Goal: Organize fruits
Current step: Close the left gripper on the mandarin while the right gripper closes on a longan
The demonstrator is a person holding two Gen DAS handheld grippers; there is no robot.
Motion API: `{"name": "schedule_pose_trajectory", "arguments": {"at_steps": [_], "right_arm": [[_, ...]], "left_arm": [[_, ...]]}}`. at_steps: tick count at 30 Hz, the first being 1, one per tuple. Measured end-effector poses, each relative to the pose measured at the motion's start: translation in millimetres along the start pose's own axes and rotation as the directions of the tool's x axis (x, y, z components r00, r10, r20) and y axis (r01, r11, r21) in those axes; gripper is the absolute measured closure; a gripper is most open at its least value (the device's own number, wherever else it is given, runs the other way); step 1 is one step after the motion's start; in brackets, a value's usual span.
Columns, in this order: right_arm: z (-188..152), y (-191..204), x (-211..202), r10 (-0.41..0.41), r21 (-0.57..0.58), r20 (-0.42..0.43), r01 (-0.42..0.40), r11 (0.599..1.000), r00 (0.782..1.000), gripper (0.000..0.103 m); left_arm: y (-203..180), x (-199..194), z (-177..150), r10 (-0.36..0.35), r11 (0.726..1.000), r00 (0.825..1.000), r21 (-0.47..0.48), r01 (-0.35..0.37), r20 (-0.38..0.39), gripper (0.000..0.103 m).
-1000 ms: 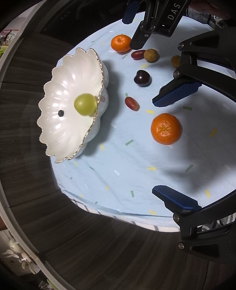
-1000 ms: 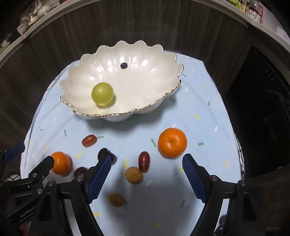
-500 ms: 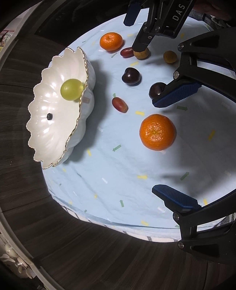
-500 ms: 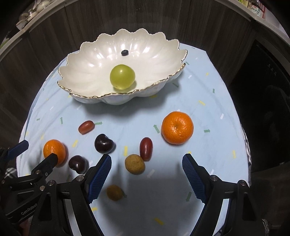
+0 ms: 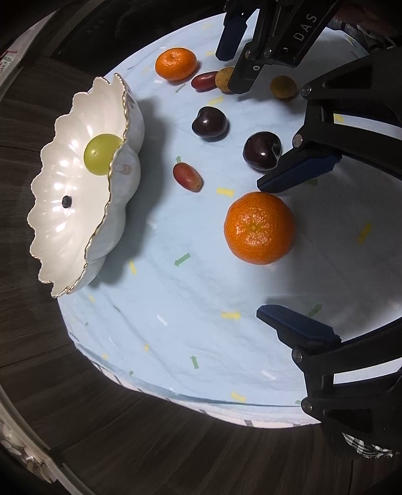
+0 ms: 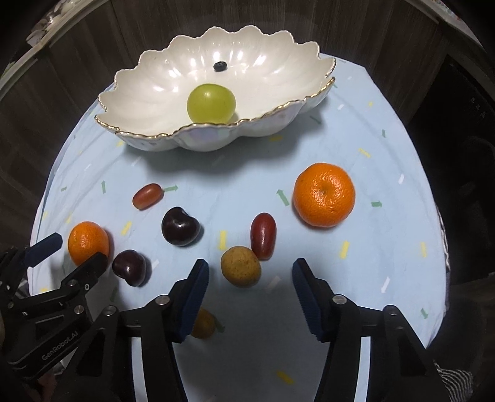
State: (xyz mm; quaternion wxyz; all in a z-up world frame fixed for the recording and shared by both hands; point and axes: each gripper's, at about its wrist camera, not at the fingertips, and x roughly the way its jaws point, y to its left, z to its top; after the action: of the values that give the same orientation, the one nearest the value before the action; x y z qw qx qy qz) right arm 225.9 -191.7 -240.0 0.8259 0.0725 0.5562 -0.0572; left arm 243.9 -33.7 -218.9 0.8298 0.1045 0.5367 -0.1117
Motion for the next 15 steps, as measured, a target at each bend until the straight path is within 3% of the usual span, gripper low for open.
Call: {"name": "schedule_pose_trajectory", "arguments": {"at_steps": [4,9,15], "right_arm": [[-1.2,-0.4,4.1,0.013,0.006,-0.008,-0.013,1.0,1.0,0.056],[-1.8,0.2,9.4,0.04,0.008,-0.021,-0.04,0.999,0.999,0.072],[-2.4,1.1,11.0,0.05,0.003,-0.016,-0.05,0.999,0.999,0.075]], "left_arm": [[-1.6,2.2,0.6,-0.011,1.0,1.0,0.005,0.011,-0.005,0.036],[-4.1,5.8,1.1,-0.031,0.999,0.999,0.013,0.031,-0.012,0.043],[-6.1,8.8,2.1,-0.054,0.998,0.998,0.013,0.055,-0.023,0.054]]}}
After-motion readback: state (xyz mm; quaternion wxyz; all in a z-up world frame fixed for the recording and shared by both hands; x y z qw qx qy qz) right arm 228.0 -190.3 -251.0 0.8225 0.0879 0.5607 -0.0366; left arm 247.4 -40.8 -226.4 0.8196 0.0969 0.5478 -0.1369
